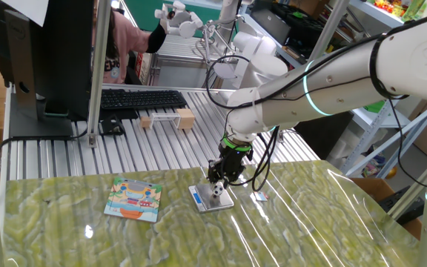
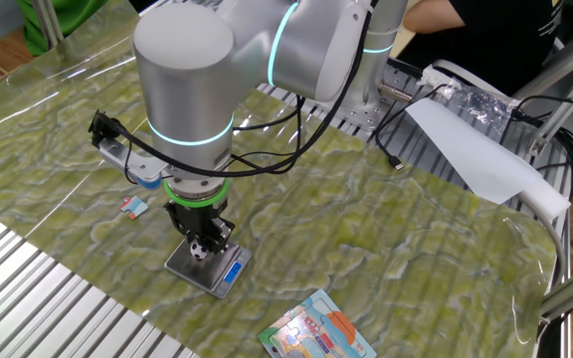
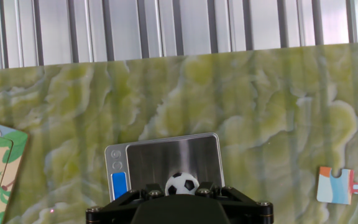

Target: Remove the object from the scale

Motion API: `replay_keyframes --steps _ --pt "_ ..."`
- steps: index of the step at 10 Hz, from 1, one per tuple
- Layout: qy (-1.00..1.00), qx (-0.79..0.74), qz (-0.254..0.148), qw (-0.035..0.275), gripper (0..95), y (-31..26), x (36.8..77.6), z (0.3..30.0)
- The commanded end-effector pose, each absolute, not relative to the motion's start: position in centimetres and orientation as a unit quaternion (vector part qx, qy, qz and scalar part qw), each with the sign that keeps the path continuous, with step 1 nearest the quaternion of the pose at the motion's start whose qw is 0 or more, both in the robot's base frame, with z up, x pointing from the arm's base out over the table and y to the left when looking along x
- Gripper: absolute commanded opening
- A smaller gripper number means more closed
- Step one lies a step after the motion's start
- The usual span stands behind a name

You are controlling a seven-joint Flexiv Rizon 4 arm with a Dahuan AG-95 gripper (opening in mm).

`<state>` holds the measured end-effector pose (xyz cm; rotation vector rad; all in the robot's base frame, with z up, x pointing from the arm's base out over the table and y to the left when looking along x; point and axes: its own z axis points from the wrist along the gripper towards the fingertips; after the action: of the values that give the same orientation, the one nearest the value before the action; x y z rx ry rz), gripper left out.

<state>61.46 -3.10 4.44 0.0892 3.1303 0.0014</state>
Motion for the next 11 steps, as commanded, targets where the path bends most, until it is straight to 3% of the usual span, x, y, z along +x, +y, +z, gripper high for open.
replay_keyframes --steps 1,11 --pt "1.0 0.029 0.0 0.006 38.0 -3.09 61.42 4.41" --pt "0.999 0.031 0.0 0.009 38.0 -3.17 61.51 3.77"
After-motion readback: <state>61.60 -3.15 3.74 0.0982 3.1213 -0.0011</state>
